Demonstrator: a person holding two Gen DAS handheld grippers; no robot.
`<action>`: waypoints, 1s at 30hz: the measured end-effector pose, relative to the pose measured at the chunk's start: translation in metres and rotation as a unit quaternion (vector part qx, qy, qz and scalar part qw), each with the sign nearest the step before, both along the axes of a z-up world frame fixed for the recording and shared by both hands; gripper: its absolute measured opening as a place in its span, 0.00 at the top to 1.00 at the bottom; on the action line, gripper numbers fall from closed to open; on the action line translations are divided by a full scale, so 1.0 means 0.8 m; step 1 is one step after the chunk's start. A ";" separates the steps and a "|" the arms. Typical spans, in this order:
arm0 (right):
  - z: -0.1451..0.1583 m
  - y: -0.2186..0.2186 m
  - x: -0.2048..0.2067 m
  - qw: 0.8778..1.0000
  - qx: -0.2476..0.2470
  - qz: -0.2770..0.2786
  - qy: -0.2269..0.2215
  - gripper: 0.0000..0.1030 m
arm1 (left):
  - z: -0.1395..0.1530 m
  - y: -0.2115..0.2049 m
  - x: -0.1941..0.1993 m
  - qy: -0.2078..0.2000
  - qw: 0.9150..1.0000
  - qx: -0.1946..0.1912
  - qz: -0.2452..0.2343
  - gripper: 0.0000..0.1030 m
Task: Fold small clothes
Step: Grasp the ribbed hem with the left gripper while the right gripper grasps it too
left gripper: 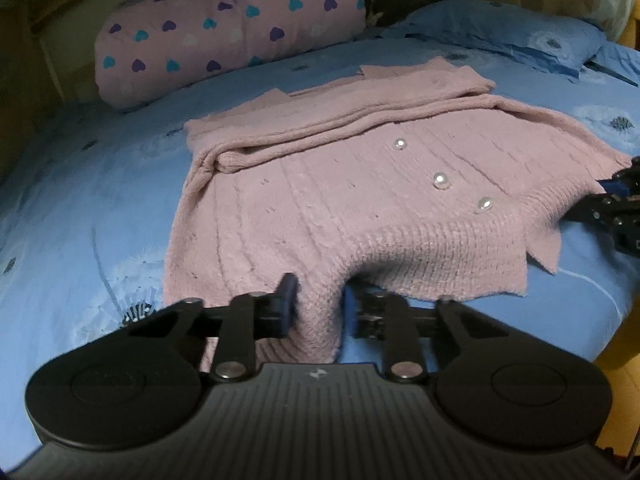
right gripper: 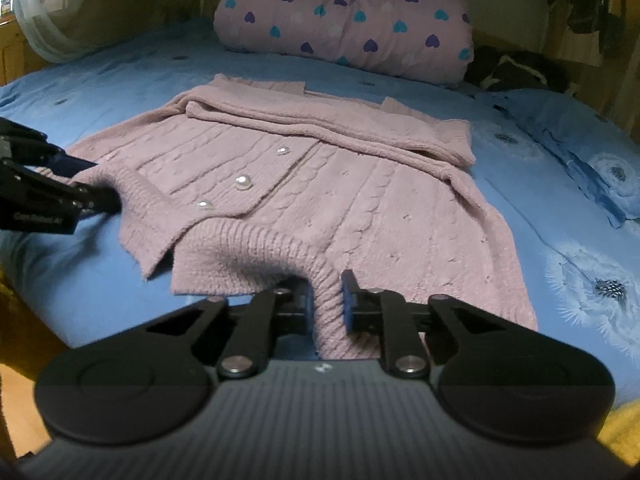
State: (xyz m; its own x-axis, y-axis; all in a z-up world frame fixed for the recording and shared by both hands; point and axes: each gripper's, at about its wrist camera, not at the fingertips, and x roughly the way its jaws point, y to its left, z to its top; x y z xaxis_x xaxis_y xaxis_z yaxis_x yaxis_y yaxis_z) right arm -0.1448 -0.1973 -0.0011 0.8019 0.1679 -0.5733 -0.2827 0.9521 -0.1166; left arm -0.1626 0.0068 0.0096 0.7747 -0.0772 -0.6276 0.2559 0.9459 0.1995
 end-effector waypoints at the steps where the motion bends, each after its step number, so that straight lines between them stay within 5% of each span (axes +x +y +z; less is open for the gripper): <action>1: 0.001 -0.001 0.000 1.000 0.003 -0.002 -0.001 0.86 | 0.001 0.002 0.000 0.000 1.000 -0.003 0.002 0.78; 19: 0.049 -0.005 0.012 0.996 -0.021 -0.009 -0.082 0.88 | 0.073 -0.012 0.008 -0.087 0.996 -0.021 0.015 0.85; 30: 0.095 0.002 0.063 0.986 -0.057 -0.002 -0.158 0.88 | 0.125 -0.013 0.062 -0.138 0.989 -0.023 0.037 0.86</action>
State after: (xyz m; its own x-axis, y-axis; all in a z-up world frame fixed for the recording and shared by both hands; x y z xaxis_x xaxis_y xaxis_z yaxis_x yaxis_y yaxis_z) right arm -0.0948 -0.1954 0.0749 0.9441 0.1139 -0.3095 -0.2117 0.9288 -0.3040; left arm -0.1128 -0.0039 0.1092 0.9207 -0.0379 -0.3883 0.1281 0.9695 0.2090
